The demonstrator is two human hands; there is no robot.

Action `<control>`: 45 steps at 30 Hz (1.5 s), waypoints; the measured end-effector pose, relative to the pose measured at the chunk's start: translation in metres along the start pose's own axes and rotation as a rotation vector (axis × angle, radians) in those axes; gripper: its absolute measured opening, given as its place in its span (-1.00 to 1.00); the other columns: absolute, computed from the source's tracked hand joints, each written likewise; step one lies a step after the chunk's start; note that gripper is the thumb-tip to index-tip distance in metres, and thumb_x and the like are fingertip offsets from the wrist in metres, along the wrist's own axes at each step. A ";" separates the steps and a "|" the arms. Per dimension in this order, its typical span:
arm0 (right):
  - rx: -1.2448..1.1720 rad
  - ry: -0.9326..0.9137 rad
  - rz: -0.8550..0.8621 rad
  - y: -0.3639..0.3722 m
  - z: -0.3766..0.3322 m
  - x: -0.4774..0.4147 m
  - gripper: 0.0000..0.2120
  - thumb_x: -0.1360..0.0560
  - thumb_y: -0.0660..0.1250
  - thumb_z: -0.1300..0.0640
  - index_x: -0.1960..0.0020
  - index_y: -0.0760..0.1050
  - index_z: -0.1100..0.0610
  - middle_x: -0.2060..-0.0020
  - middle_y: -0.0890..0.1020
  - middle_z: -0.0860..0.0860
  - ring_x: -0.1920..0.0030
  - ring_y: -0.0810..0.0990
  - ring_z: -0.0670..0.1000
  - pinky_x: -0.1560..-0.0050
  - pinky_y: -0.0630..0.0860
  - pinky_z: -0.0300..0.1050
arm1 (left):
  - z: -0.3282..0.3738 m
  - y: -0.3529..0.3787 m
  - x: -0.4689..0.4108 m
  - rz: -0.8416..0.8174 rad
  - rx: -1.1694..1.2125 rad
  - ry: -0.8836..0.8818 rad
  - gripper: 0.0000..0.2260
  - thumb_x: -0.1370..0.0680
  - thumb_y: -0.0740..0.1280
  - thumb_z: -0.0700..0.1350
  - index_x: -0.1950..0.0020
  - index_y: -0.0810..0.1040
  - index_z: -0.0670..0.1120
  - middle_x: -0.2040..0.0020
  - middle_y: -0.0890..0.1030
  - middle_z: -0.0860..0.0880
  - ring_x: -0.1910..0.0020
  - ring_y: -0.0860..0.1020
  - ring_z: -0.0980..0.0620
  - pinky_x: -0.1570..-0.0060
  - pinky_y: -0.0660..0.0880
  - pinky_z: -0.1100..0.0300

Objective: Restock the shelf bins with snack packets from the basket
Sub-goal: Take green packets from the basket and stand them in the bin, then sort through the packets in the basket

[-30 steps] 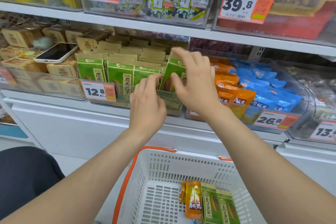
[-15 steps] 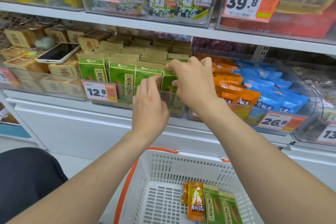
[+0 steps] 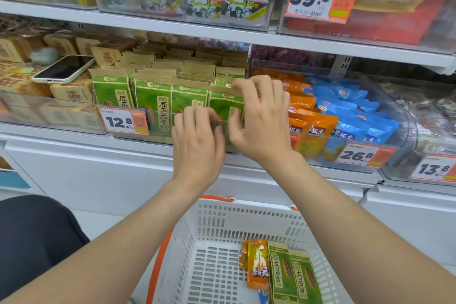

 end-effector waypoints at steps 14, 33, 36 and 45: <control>0.075 0.121 -1.415 0.127 0.063 0.253 -0.82 -0.57 0.26 0.17 -0.08 0.62 0.10 -0.02 0.64 0.08 -0.03 0.64 0.17 0.11 0.51 -0.03 | 0.029 0.134 0.138 -1.205 -0.221 0.339 -0.76 -0.66 0.19 -0.03 -0.28 0.53 0.04 -0.09 0.67 -0.07 -0.05 0.60 -0.17 0.09 0.46 0.03; 0.314 -0.850 -1.704 0.200 0.018 0.473 -0.22 -0.67 0.33 0.01 -0.69 -0.09 -0.11 -0.67 0.05 0.08 -0.66 -0.05 0.19 -0.59 -0.04 0.36 | -0.003 0.189 0.221 -1.707 -0.389 0.302 -0.70 -0.69 0.17 -0.10 -0.38 0.52 -0.01 -0.28 0.59 -0.08 -0.18 0.60 -0.13 -0.17 0.58 -0.09; 0.364 -0.903 -1.599 0.203 0.011 0.461 -0.37 -0.67 0.33 -0.02 -0.65 0.15 -0.03 -0.63 0.18 0.13 -0.61 0.12 0.24 -0.57 0.02 0.33 | -0.001 0.190 0.220 -1.714 -0.384 0.303 -0.69 -0.70 0.17 -0.11 -0.42 0.50 -0.01 -0.32 0.58 -0.08 -0.22 0.59 -0.14 -0.19 0.57 -0.08; 0.158 -0.450 -1.449 0.194 0.025 0.369 -0.66 -0.63 0.33 0.19 -0.39 0.43 0.19 -0.16 0.63 0.11 -0.10 0.62 0.18 -0.04 0.52 0.04 | 0.007 0.182 0.203 -1.687 -0.476 0.346 -0.68 -0.64 0.20 -0.31 -0.36 0.51 -0.09 -0.19 0.55 -0.10 0.12 0.46 -0.07 0.11 0.47 0.06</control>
Point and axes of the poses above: each hand's wrist, its own x-axis away from the middle knuckle, its own y-axis out of the palm, z = x × y, the point moved 10 cm from there along -x, towards the middle knuckle
